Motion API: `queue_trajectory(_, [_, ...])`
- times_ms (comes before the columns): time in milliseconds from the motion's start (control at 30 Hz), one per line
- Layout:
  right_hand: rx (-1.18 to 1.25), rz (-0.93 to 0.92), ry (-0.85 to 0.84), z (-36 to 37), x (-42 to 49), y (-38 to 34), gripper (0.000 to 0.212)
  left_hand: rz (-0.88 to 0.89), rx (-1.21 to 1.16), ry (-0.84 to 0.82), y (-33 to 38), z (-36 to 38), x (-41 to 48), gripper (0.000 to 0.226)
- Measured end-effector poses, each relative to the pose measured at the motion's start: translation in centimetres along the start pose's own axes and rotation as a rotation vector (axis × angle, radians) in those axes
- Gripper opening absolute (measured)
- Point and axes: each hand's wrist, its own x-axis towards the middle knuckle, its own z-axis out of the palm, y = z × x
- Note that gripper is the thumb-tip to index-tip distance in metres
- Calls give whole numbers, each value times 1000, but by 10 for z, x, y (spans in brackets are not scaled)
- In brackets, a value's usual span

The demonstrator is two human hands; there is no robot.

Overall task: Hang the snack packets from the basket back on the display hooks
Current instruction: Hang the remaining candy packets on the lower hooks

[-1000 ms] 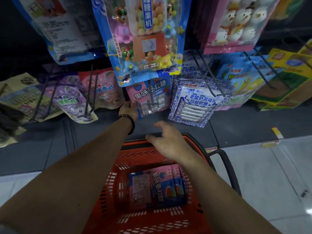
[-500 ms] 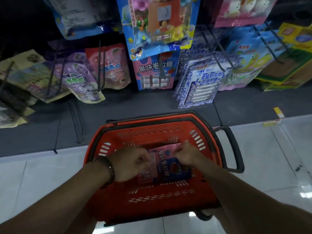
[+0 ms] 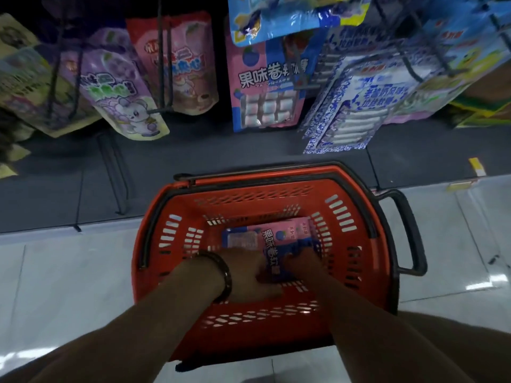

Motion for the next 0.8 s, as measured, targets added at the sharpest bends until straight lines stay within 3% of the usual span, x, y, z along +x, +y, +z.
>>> queue_trajectory(100, [-95, -49, -122, 6, -5, 5, 40, -15, 41, -160, 1, 50, 2, 95])
queue_trajectory(167, [-117, -89, -146, 7, -12, 5, 39, -15, 57, -163, 6, 73, -5, 110])
queue_trajectory(400, [-191, -218, -131, 3, -53, 22, 30, -41, 110, -152, 25, 111, -20, 99])
queue_trajectory(800, [-398, -451, -184, -52, -164, 29, 53, -141, 142, -106, 45, 158, -60, 90])
